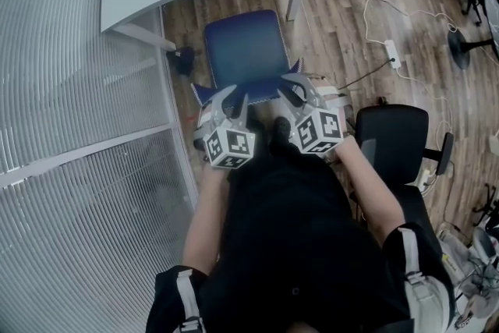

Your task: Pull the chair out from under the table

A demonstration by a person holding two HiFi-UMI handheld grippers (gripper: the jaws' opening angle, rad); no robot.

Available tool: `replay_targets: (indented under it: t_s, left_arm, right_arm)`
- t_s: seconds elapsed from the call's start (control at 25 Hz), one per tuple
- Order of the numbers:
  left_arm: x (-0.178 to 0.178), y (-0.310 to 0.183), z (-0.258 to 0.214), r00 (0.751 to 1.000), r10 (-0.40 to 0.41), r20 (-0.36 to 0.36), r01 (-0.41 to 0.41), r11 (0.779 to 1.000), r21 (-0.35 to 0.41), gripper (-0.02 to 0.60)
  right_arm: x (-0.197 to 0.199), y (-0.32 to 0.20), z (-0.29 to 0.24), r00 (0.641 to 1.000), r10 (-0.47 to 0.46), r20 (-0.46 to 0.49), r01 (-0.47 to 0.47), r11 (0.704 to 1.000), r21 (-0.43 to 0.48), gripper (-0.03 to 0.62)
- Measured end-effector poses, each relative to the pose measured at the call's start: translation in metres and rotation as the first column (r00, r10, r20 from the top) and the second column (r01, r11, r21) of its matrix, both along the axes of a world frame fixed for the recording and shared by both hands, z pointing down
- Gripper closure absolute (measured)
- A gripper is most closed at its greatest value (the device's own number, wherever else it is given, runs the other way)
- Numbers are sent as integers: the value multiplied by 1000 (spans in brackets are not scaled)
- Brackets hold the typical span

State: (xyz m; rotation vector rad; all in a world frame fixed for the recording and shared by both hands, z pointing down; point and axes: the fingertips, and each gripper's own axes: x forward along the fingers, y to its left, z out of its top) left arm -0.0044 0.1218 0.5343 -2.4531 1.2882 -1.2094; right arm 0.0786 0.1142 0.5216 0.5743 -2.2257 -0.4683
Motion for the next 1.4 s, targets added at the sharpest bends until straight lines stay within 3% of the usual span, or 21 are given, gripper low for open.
replay_targets:
  t_s: [0.24,0.4,0.56,1.4]
  left_arm:
    - [9,-5,-25,1000,13,-13,-12,998,54,524]
    - [12,-6,-36,1000,10,-23,-8,997,76,546]
    - [14,-1,-40,999,8,-34,-5,997,76,569]
    - [18,6,-42,999,31,-36,-28,997,76,571]
  right_arm:
    - [-7,0,-18,1000,-11,28,9,998,57,574]
    - [-9,-1,-24,999,-16,39,13,997,75,591]
    - [-12,4,-29,999,-18,49,14,997,76,592]
    - [-7,5,-29,1000,-6,26,4,997,83,592]
